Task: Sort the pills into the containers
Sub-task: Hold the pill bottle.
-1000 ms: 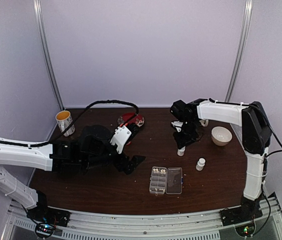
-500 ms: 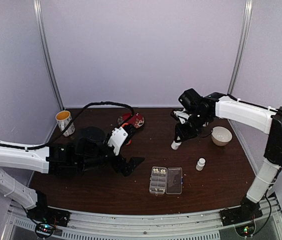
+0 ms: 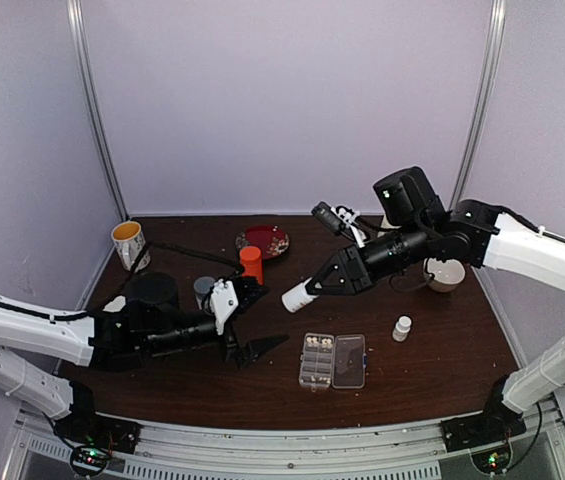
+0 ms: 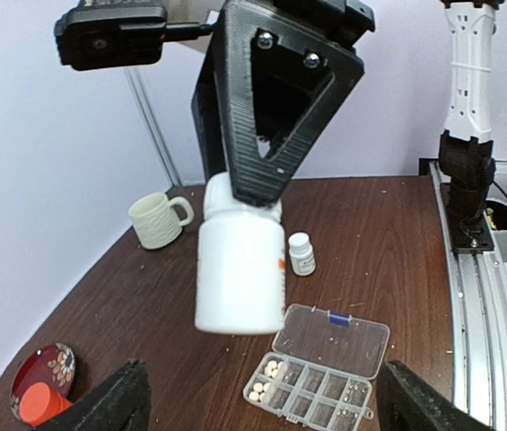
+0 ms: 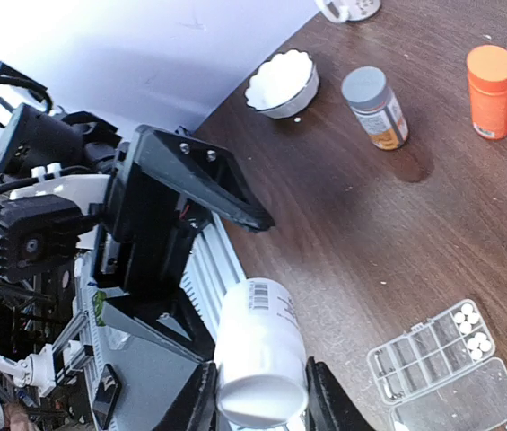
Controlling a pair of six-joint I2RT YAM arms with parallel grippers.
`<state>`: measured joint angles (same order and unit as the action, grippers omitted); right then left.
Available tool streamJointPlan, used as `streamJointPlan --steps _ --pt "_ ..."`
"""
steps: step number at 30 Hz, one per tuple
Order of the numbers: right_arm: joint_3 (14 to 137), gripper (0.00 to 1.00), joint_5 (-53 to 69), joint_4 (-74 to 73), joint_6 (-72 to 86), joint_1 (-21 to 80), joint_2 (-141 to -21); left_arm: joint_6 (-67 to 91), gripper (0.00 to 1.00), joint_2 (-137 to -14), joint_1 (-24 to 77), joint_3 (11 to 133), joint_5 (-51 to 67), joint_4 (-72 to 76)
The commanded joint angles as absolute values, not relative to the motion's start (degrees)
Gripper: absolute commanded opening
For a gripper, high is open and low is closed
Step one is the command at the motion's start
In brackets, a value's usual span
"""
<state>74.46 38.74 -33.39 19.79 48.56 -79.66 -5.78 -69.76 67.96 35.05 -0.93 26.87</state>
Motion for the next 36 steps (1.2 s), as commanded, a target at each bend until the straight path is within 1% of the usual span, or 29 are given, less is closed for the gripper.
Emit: streamJointPlan --steps 1,3,5,6,11,17,26,28,32,36 --pt "73.6 0.12 41.8 -27.1 23.7 50.4 -77.1 -11.5 0.87 -68.0 67.9 34.1 3.8 38.9" --pt "72.8 0.12 42.6 -25.4 24.7 50.6 -76.8 -12.0 0.81 -67.7 67.9 33.8 4.5 39.8" --pt "71.0 0.12 44.2 -21.4 27.1 50.8 -76.2 -13.3 0.74 -67.6 67.9 33.5 6.0 40.6" --pt "70.3 0.11 44.9 -19.6 28.3 50.8 -75.9 -13.6 0.73 -67.5 67.9 33.3 6.1 41.3" --pt "69.4 0.11 45.1 -17.0 30.2 51.3 -75.5 -13.3 0.73 -67.3 67.9 32.1 4.7 44.7" --pt "69.2 0.10 45.6 -15.6 31.1 52.0 -75.4 -13.5 0.74 -67.9 67.9 32.7 4.5 44.8" --pt "69.2 0.10 45.5 -15.5 31.4 52.3 -75.4 -13.5 0.70 -67.6 67.9 32.3 2.7 45.6" --pt "69.3 0.10 45.5 -15.5 31.4 52.3 -75.5 -13.4 0.66 -67.5 67.9 32.2 2.5 46.2" --pt "69.3 0.10 45.7 -15.2 31.5 52.4 -75.4 -13.5 0.55 -67.7 67.9 32.2 2.4 46.2" --pt "69.3 0.10 46.1 -14.9 31.8 52.4 -75.4 -13.5 0.50 -68.2 67.9 32.1 2.1 46.8"
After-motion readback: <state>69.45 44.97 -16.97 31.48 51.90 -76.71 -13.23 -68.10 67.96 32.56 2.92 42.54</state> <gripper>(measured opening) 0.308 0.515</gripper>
